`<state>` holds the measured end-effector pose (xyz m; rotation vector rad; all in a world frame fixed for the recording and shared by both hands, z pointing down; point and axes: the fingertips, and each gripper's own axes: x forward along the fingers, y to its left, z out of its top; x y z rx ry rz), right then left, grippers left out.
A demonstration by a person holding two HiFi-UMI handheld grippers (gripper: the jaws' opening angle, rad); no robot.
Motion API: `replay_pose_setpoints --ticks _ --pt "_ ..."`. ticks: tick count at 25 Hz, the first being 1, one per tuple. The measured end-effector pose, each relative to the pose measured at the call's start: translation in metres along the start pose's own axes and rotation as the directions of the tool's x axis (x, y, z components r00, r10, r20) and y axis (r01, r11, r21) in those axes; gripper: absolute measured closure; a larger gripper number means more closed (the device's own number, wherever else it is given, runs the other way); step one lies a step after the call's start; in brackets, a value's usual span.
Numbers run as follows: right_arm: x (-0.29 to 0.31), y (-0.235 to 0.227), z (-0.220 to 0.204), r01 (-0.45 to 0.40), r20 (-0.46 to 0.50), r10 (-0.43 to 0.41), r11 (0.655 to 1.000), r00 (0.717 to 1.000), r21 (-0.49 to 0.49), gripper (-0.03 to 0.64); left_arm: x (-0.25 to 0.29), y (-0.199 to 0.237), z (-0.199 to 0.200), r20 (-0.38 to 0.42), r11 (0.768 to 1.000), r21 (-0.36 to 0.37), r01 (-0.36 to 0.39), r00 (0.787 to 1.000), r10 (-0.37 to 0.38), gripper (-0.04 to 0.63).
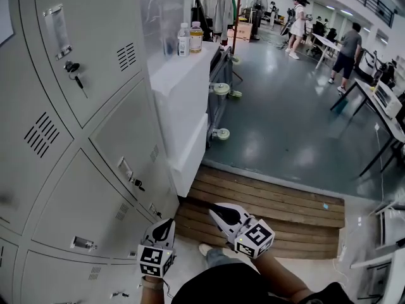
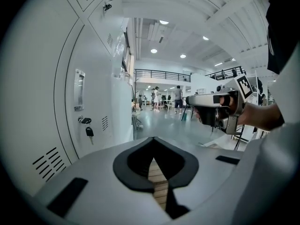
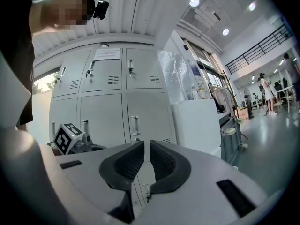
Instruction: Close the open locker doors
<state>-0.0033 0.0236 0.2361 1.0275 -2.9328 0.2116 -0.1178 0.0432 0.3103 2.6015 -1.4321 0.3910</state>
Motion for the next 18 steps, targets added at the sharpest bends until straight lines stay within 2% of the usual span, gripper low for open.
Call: replay_pose_setpoints --ticks 18 --pt "-0.005 -0.011 -0.006 0.0 -0.005 0.0 0.998 1.0 0.059 0.557 0.005 -0.006 -0.001 -0.018 1.0 -0.002 -0.012 1.0 0.012 0.578"
